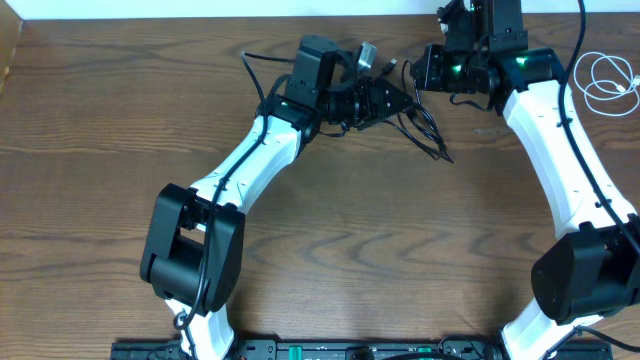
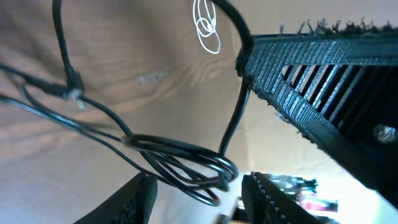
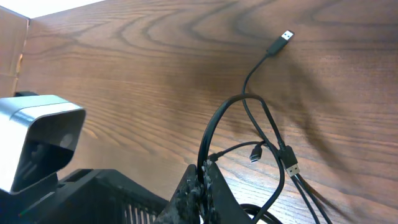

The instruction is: Untangle cables

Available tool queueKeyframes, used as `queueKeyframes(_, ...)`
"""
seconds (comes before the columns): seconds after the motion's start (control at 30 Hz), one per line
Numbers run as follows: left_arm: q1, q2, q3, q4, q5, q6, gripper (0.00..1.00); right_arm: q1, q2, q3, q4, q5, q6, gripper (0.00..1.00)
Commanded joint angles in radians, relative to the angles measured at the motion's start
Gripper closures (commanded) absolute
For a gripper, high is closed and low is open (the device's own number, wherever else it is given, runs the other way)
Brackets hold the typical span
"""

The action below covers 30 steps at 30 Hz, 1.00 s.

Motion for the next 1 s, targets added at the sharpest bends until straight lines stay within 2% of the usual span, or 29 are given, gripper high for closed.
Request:
queueKeyframes(0.0,-0.017,0.012,0.000,-0.003,-0.044,0.180,0.50,0.002,-0.010,0.009,0.000,0.003,0.010,0.99)
queueKeyframes(0.33,-0.075,0.012,-0.001,-0.018,-0.243,0.466,0.50,0.002,-0.010,0.009,-0.022,0.003,0.010,0.99)
queueKeyframes(0.47,-0.075,0.013,-0.002,-0.019,-0.306,0.524,0.50,0.002,-0.010,0.009,-0.024,0.003,0.010,0.99)
queueKeyframes(0.63,-0.075,0.024,-0.002,-0.017,-0.409,0.533,0.50,0.003,-0.010,0.009,-0.024,-0.004,0.010,0.99)
queueKeyframes(0.8,-0.075,0.060,-0.002,-0.006,-0.407,0.585,0.50,0.002,-0.010,0.009,-0.024,-0.004,0.010,0.99)
queueKeyframes(0.97,-0.075,0.093,-0.002,0.006,-0.326,0.682,0.51,0.002,-0.010,0.009,-0.027,-0.004,0.009,0.99)
